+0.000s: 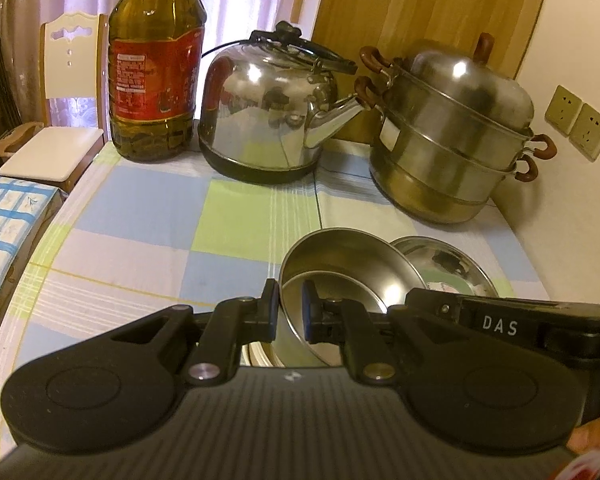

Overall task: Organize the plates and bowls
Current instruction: 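Carry the steel tin with the left tool over the cream bowl, then lower the steel tin into the cream bowl and open the left tool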

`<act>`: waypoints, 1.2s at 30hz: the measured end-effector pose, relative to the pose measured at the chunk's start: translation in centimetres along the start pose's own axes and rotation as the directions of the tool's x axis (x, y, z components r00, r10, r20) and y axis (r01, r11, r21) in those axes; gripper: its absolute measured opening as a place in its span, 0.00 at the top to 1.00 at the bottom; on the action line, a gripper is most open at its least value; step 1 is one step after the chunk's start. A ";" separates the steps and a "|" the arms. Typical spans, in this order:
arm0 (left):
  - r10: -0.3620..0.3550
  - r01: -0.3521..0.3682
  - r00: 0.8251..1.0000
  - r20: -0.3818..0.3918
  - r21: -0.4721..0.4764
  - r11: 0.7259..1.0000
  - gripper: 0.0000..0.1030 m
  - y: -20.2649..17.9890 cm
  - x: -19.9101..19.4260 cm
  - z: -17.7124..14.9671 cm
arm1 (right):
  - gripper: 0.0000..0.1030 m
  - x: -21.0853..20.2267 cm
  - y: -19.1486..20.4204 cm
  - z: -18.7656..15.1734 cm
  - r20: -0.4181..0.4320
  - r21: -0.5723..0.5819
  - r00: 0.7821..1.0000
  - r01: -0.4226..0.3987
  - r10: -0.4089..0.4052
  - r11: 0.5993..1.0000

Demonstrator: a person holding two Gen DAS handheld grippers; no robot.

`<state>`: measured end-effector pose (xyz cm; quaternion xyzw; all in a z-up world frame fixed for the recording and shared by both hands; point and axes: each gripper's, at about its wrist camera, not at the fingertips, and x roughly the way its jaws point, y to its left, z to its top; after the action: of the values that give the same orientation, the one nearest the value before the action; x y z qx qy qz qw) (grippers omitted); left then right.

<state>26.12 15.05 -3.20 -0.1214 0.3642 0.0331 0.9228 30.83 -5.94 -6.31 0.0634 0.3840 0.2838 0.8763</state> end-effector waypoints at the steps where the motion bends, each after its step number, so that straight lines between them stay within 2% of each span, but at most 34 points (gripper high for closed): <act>1: 0.000 0.000 1.000 -0.003 -0.001 1.000 0.90 0.1 0.2 0.0 | 0.92 0.2 0.0 0.0 -0.002 0.001 1.000 0.001 -0.001 1.000; 24: -0.004 0.000 0.997 -0.080 -0.052 0.999 0.90 1.1 2.5 -0.7 | 0.92 2.9 -1.4 -0.8 -0.079 0.068 0.997 0.001 0.004 0.998; 36: -0.004 0.002 0.997 -0.071 -0.033 0.999 0.90 0.4 2.1 -0.8 | 0.92 2.8 -1.4 -1.0 -0.087 0.067 0.996 -0.007 0.013 0.998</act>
<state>27.04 15.19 -5.26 -0.1381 0.3959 0.0333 0.9073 32.23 -5.70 -9.27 0.0821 0.4311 0.2776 0.8546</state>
